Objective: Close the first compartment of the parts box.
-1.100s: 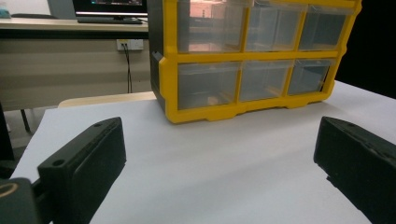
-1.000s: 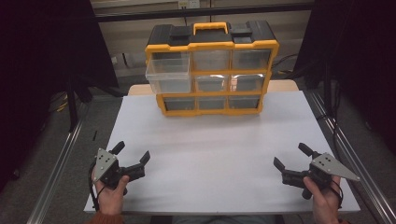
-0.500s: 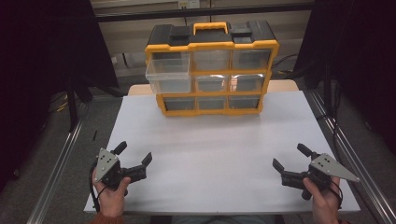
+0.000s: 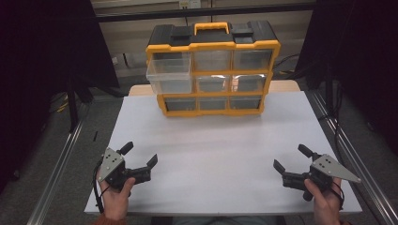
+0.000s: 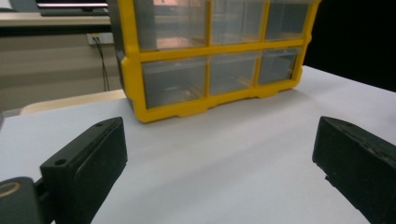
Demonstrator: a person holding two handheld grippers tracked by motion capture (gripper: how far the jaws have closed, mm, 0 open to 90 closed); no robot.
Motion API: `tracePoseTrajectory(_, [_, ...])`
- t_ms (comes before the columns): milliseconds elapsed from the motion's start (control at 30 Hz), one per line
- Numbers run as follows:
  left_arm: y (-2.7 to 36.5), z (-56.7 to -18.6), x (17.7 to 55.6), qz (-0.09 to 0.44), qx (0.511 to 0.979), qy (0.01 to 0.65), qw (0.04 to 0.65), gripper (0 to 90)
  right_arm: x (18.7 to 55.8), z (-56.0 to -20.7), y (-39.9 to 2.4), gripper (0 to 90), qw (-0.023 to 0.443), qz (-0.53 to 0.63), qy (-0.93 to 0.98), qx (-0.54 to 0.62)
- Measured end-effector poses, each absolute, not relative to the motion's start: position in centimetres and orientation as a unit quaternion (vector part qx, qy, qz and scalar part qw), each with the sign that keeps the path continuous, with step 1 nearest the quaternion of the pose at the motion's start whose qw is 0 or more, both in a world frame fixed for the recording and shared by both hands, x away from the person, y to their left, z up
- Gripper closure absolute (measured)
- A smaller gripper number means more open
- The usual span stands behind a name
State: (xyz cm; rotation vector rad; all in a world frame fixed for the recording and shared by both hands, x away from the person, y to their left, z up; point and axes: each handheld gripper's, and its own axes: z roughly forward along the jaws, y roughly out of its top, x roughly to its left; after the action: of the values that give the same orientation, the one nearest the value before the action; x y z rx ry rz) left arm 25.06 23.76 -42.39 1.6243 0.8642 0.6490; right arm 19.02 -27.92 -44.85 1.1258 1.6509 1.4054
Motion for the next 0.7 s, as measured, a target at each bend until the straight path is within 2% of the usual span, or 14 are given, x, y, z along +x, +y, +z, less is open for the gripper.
tracePoseTrajectory(700, [21.9,-40.5,25.8,0.260,0.693,0.334,0.585,4.1,19.1,-44.9,-27.9,0.0,0.335,0.549,0.635,0.428])
